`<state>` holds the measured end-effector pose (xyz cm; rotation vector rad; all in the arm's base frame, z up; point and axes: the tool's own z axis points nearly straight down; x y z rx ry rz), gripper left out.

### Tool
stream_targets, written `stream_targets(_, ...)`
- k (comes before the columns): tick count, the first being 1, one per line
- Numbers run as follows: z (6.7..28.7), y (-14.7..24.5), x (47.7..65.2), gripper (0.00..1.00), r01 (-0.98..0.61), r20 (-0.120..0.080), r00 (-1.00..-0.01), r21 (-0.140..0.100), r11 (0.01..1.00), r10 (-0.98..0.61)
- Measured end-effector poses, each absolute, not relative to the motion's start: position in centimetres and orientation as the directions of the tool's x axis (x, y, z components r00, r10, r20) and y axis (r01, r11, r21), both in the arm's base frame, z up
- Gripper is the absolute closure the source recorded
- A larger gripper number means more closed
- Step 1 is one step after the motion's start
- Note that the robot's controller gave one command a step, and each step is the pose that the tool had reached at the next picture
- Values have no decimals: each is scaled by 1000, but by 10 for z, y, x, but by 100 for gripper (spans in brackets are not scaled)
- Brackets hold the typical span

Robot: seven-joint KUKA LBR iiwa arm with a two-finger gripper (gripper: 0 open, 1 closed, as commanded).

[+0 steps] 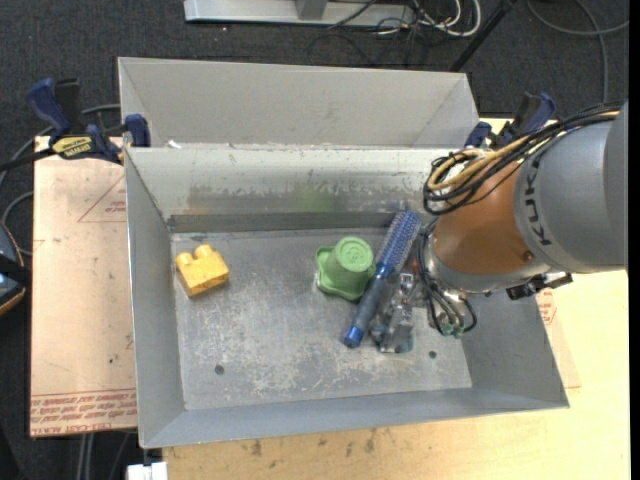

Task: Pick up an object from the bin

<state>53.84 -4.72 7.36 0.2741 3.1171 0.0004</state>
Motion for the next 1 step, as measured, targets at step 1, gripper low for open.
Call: stream_targets(1,234,-67,556,100,177,-13,-984,1,984,177)
